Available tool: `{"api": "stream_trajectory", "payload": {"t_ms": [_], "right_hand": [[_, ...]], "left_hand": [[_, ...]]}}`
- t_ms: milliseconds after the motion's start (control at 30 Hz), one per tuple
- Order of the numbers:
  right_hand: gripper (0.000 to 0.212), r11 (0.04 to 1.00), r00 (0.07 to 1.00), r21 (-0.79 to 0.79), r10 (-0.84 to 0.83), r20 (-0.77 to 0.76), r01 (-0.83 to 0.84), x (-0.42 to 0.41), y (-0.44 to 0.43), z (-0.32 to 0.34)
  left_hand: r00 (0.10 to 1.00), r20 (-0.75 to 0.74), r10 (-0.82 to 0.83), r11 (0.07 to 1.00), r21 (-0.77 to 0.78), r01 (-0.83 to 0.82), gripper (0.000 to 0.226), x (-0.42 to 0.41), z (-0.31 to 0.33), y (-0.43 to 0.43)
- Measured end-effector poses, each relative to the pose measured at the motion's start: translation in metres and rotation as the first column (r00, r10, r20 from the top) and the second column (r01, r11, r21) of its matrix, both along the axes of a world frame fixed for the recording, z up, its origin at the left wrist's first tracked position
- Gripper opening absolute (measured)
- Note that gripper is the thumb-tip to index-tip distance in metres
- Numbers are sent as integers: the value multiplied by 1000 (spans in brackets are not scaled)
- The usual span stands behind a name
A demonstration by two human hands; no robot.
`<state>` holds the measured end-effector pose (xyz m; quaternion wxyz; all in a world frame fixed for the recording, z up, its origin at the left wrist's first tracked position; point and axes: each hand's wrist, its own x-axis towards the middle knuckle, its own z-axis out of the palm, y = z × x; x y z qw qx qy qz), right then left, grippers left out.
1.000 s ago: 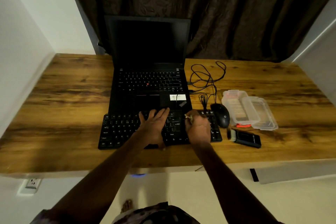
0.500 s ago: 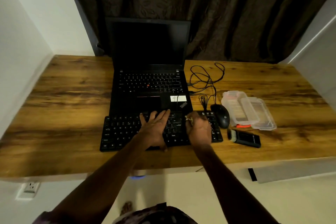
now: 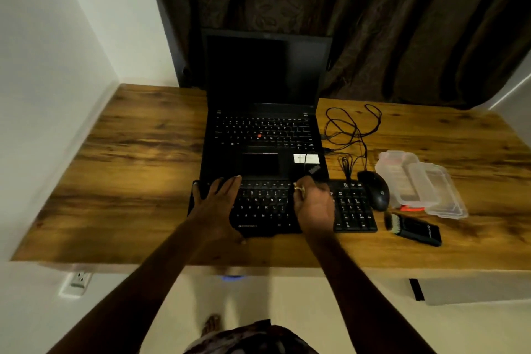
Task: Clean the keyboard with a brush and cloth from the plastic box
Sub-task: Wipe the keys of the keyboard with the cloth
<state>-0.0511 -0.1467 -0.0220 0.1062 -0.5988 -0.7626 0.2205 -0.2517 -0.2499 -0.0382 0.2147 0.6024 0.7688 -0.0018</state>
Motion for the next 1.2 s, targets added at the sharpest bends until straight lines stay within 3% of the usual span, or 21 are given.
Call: {"api": "stream_trajectory", "payload": {"t_ms": [233,300,467,567,700,867,967,1100,1200], "right_hand": [[29,937,935,7,349,61,-350,-75,-43,-2],[26,948,946,31,315,72,-318,-69,-36,-5],[17,999,1000,47,18,-22,-17,-23,-5,-14],[20,998,1000,69,15,-23,-14,-30,-13,-11],[28,980,980,21,197,23,-197,-84,-50,-6],[25,888,893,102,449,22,-449,-130,-85,-11],[23,907,912,108,409,-8,-406,-114,-77,-22],[15,982,978,106,170,-119,-158,-85,-67,-28],[20,984,984,84,160,-74,-154,-103,-69,-21]], "left_hand": [[1000,17,-16,999,29,15,153,-4,0,0],[1000,7,-20,999,39,19,153,-11,-1,-6],[999,-4,-34,999,-7,34,152,-52,-2,-23],[996,-3,-91,996,0,91,154,-68,-1,-26],[991,-30,-132,990,36,133,153,-71,1,-21],[989,-14,-147,985,90,147,152,-78,-5,-22],[988,35,-151,987,65,149,153,-85,-6,-25],[982,106,-155,987,70,148,159,-103,-10,-34],[977,149,-149,986,92,137,166,-113,-13,-36]]}}
